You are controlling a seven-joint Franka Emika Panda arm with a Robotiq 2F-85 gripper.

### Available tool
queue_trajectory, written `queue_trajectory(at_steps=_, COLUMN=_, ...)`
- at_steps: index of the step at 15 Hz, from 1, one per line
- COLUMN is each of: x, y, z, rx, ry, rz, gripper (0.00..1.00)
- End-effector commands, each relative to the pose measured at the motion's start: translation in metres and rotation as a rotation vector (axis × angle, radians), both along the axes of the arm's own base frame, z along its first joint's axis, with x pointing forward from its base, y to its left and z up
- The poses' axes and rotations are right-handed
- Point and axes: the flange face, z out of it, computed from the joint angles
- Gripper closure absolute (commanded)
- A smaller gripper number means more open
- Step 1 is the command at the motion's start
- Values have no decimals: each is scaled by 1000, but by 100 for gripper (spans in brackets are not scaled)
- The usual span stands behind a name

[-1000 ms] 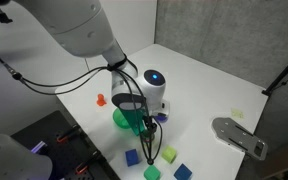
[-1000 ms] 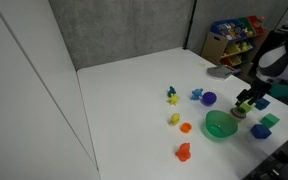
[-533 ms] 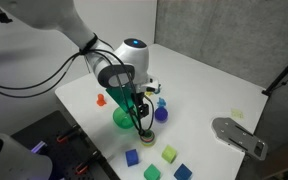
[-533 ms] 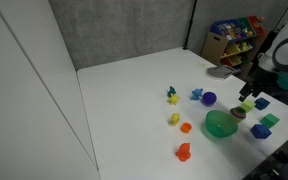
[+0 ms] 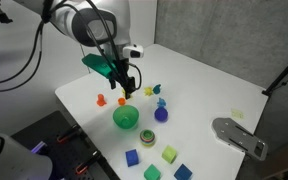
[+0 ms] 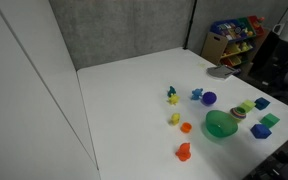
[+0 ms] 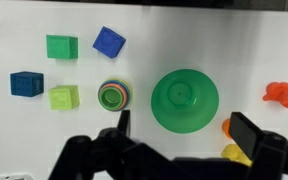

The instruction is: Put the small green bowl in the purple bowl

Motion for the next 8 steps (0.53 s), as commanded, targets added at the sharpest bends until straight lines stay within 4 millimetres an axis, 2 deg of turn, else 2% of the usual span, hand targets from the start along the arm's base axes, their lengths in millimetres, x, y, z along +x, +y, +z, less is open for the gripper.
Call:
queue_trajectory(at_steps=1, x=-12, y=12, z=45, rx=31, ry=29, rz=61, gripper=0)
queue_trajectory(at_steps=4, x=-19, y=16, z=63, rx=14, ry=40, rz=76, gripper=0)
queue_trajectory(at_steps=5, x=-21, y=17, z=64, rx=12, ry=47, rz=77, gripper=0)
queue_trajectory(at_steps=6, x=-18, y=16, z=55, rx=11, ry=36, rz=57, gripper=0)
queue_trajectory(at_steps=8, x=-21, y=17, z=58, rx=11, ry=40, rz=59, gripper=0)
